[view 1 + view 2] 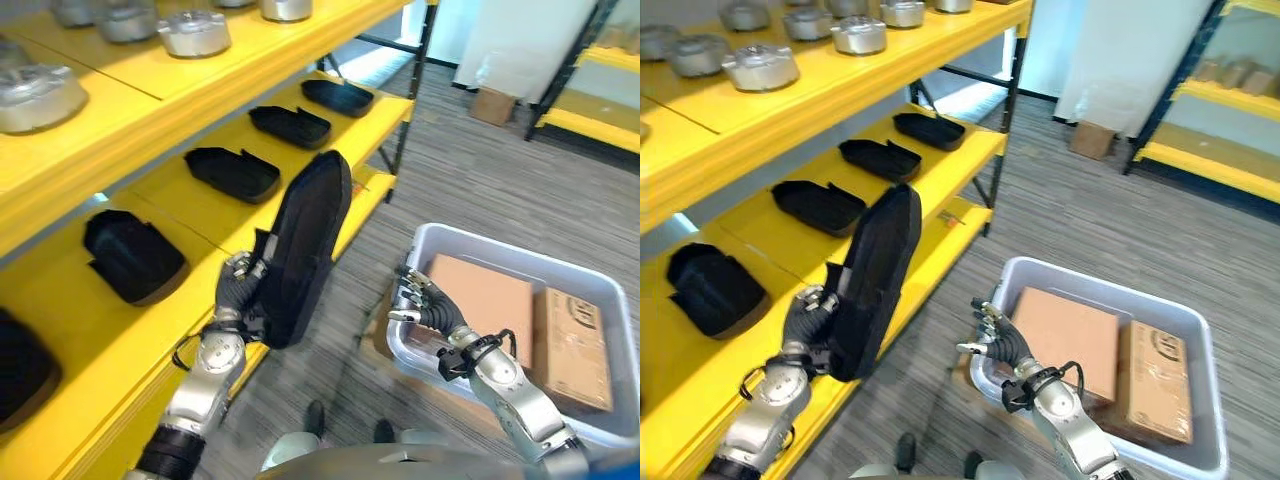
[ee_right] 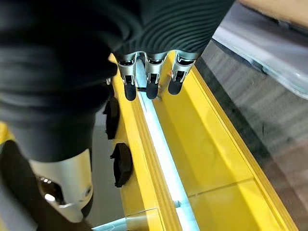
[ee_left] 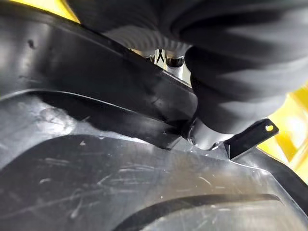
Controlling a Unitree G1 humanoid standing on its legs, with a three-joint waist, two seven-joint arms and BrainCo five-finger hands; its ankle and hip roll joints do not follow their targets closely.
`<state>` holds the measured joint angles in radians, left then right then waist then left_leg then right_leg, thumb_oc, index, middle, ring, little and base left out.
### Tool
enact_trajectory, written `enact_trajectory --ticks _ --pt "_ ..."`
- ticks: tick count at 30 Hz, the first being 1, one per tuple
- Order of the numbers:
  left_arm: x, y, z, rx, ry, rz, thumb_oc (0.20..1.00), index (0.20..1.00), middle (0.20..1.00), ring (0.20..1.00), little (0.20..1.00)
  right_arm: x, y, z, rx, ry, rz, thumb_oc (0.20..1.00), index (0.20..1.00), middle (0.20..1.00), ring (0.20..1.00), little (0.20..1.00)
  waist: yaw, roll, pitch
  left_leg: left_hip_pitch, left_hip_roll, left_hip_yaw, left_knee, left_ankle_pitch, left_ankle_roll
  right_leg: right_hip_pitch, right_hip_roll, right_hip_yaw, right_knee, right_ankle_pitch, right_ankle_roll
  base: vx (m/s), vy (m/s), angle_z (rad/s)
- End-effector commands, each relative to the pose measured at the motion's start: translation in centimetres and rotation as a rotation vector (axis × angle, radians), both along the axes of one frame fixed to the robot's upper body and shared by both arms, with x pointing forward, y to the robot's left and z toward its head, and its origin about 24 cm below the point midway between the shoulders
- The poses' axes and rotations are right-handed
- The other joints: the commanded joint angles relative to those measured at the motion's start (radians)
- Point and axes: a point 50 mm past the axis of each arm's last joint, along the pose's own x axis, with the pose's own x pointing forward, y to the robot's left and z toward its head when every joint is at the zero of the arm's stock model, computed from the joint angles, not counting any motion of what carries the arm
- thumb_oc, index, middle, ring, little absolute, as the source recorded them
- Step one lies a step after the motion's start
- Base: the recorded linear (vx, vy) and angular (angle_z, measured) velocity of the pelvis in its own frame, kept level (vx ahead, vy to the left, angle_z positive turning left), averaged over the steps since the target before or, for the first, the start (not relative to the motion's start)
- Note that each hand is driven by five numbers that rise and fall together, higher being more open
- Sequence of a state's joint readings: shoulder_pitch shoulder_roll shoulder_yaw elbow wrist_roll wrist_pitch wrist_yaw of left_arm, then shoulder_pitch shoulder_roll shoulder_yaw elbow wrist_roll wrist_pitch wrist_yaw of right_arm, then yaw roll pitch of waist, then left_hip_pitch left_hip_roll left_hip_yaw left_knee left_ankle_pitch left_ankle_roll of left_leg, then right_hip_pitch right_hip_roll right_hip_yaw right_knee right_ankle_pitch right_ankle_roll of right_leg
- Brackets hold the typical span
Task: Move parts from the plastic box to the shelf.
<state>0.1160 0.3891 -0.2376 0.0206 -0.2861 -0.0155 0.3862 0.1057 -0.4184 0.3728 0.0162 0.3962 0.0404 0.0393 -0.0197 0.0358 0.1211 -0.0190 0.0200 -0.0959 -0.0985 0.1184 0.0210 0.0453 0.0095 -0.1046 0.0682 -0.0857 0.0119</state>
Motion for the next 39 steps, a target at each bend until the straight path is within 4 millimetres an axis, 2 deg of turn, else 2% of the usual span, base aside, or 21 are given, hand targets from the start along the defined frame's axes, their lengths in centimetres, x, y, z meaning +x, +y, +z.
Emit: enact_trajectory --ticks 1,5,8,9,11,12,14,15,16,18,21,22,23,24,25,28,29,32,35,39 --pt "2.1 0.2 5.1 0.019 -0.281 -0.05 0.2 0.2 0.2 0.2 0.2 1.3 1.3 2.9 0.114 -0.151 0.038 1.0 1.0 1.0 1.0 1.0 0.004 -0.05 0.003 0.039 -0.1 0.062 0.011 -0.088 0.009 -0.02 -0.001 0.053 -0.042 0.114 0.087 -0.13 -0.041 0.19" --pt "1.8 0.9 5.3 0.046 -0.285 -0.012 0.2 0.2 0.2 0.2 0.2 0.9 1.9 2.5 0.114 -0.134 0.111 1.0 1.0 1.0 1.0 1.0 0.014 -0.037 0.014 0.014 -0.09 0.049 0.011 -0.071 -0.007 -0.012 -0.013 0.04 -0.087 0.106 0.081 -0.09 -0.016 0.18" --pt "1.5 1.2 5.0 0.031 -0.268 -0.003 0.2 0.2 0.2 0.2 0.2 0.3 2.1 2.2 0.114 -0.113 0.134 1.0 1.0 1.0 1.0 1.0 0.006 -0.033 0.017 0.029 -0.08 0.101 0.011 -0.08 -0.011 0.004 -0.018 0.013 -0.102 0.107 0.081 -0.01 0.025 0.12" --pt "1.5 1.1 5.0 0.027 -0.268 -0.019 0.2 0.2 0.2 0.2 0.2 0.1 2.0 2.2 0.11 -0.118 0.128 1.0 1.0 1.0 1.0 1.0 -0.003 -0.031 0.018 0.034 -0.07 0.147 0.011 -0.084 -0.015 0.005 -0.023 -0.009 -0.103 0.105 0.082 -0.05 0.051 0.35" --pt "1.9 0.4 5.2 0.019 -0.271 -0.08 0.2 0.2 0.2 0.2 0.2 -0.2 1.5 2.4 0.104 -0.132 0.088 1.0 1.0 1.0 1.0 1.0 -0.033 -0.025 0.026 0.046 -0.037 0.312 0.011 -0.084 -0.028 0.006 -0.038 -0.091 -0.098 0.102 0.086 -0.12 0.115 0.81" --pt "2.2 -0.4 5.2 0.012 -0.278 -0.131 0.2 0.2 0.2 0.2 0.2 -0.3 1.0 2.5 0.087 -0.149 0.052 1.0 1.0 1.0 1.0 1.0 -0.067 -0.023 0.031 0.069 -0.015 0.477 0.011 -0.085 -0.039 0.014 -0.057 -0.173 -0.105 0.103 0.094 -0.12 0.131 1.23" --pt "2.3 -0.9 5.2 0.005 -0.278 -0.143 0.2 0.2 0.2 0.2 0.2 -0.4 0.8 2.5 0.082 -0.15 0.047 1.0 1.0 1.0 1.0 1.0 -0.082 -0.022 0.032 0.088 -0.015 0.519 0.011 -0.094 -0.051 0.036 -0.068 -0.199 -0.112 0.095 0.105 0.01 0.177 1.79" --pt "2.2 -1.2 5.2 -0.007 -0.284 -0.144 0.2 0.2 0.2 0.2 0.2 -0.3 0.6 2.4 0.076 -0.147 0.052 1.0 1.0 1.0 1.0 1.0 -0.084 -0.026 0.038 0.107 0.005 0.546 0.015 -0.088 -0.057 0.05 -0.08 -0.218 -0.097 0.083 0.098 0.05 0.175 1.64" --pt "2.2 -1.2 5.2 -0.007 -0.285 -0.143 0.2 0.2 0.2 0.2 0.2 -0.3 0.6 2.4 0.075 -0.147 0.053 1.0 1.0 1.0 1.0 1.0 -0.084 -0.027 0.04 0.109 0.005 0.547 0.015 -0.088 -0.057 0.051 -0.081 -0.219 -0.096 0.082 0.098 -0.01 0.157 1.16" --pt "1.9 -1.2 5.1 -0.017 -0.279 -0.131 0.2 0.2 0.2 0.2 0.2 -0.2 0.3 2.3 0.079 -0.144 0.054 1.0 1.0 1.0 1.0 1.0 -0.077 -0.04 0.044 0.112 0.035 0.559 0.067 -0.105 -0.061 0.064 -0.098 -0.233 -0.081 0.072 0.086 -0.02 0.114 0.77" --pt "1.3 -0.8 4.8 -0.012 -0.256 -0.1 0.2 0.2 0.2 0.2 0.2 0.1 0.1 2.7 0.088 -0.162 0.058 1.0 1.0 1.0 1.0 1.0 -0.066 -0.068 0.039 0.109 0.108 0.562 0.166 -0.12 -0.08 0.075 -0.129 -0.249 -0.054 0.064 0.07 -0.02 0.196 0.76" --pt "1.2 -0.3 4.8 -0.004 -0.253 -0.082 0.2 0.2 0.2 0.2 0.2 0.2 0.1 3.0 0.089 -0.17 0.071 1.0 1.0 1.0 1.0 1.0 -0.058 -0.07 0.033 0.111 0.148 0.52 0.184 -0.085 -0.095 0.072 -0.134 -0.237 -0.039 0.056 0.061 0.02 0.3 0.16" --pt "1.0 0.0 4.8 0.01 -0.257 -0.069 0.2 0.2 0.2 0.2 0.2 0.2 0.0 3.1 0.086 -0.173 0.082 1.0 1.0 1.0 1.0 1.0 -0.053 -0.068 0.029 0.115 0.171 0.489 0.184 -0.06 -0.105 0.069 -0.137 -0.224 -0.028 0.048 0.057 0.03 0.254 0.0" --pt "1.0 0.0 4.8 0.011 -0.257 -0.066 0.2 0.2 0.2 0.2 0.2 0.3 0.0 3.1 0.084 -0.173 0.085 1.0 1.0 1.0 1.0 1.0 -0.053 -0.068 0.028 0.116 0.175 0.484 0.183 -0.055 -0.107 0.068 -0.137 -0.222 -0.025 0.045 0.056 0.02 0.357 -0.22" --pt "1.0 0.5 4.8 0.014 -0.257 -0.054 0.2 0.2 0.2 0.2 0.2 0.4 -0.3 3.2 0.069 -0.183 0.095 1.0 1.0 1.0 1.0 1.0 -0.052 -0.059 0.023 0.129 0.203 0.46 0.175 -0.026 -0.119 0.068 -0.148 -0.212 -0.006 0.03 0.053 0.0 0.292 -0.13" --pt "1.3 0.7 4.9 0.028 -0.264 -0.045 0.2 0.2 0.2 0.2 0.2 0.5 -0.5 3.2 0.054 -0.187 0.092 1.0 1.0 1.0 1.0 1.0 -0.055 -0.043 0.019 0.147 0.194 0.455 0.14 -0.041 -0.116 0.07 -0.164 -0.214 0.023 0.012 0.061 0.0 0.425 0.15" --pt "1.7 0.7 4.9 0.038 -0.263 -0.051 0.2 0.2 0.2 0.2 0.2 0.7 -0.6 3.3 0.062 -0.186 0.075 1.0 1.0 1.0 1.0 1.0 -0.065 -0.036 0.013 0.176 0.172 0.482 0.099 -0.085 -0.102 0.071 -0.188 -0.227 0.042 0.012 0.079 0.02 0.577 0.52" --pt "2.2 0.6 4.8 0.059 -0.252 -0.056 0.2 0.2 0.2 0.2 0.2 0.8 -0.5 3.2 0.088 -0.174 0.048 1.0 1.0 1.0 1.0 1.0 -0.068 -0.025 0.008 0.199 0.155 0.478 0.05 -0.085 -0.095 0.074 -0.212 -0.235 0.052 0.027 0.102 0.02 0.418 0.62" --pt "2.3 0.8 4.7 0.081 -0.238 -0.052 0.2 0.2 0.2 0.2 0.2 1.0 0.1 3.1 0.122 -0.171 0.045 1.0 1.0 1.0 1.0 1.0 -0.057 -0.021 0.015 0.211 0.138 0.464 0.02 -0.079 -0.09 0.078 -0.236 -0.243 0.036 0.065 0.133 0.01 0.333 0.55" --pt "2.5 1.0 4.8 0.11 -0.236 -0.061 0.2 0.2 0.2 0.2 0.2 1.1 1.2 3.3 0.126 -0.182 0.045 1.0 1.0 1.0 1.0 1.0 -0.033 -0.027 0.015 0.198 0.108 0.469 0.011 -0.104 -0.075 0.076 -0.294 -0.287 0.006 0.145 0.172 -0.06 0.308 0.19"
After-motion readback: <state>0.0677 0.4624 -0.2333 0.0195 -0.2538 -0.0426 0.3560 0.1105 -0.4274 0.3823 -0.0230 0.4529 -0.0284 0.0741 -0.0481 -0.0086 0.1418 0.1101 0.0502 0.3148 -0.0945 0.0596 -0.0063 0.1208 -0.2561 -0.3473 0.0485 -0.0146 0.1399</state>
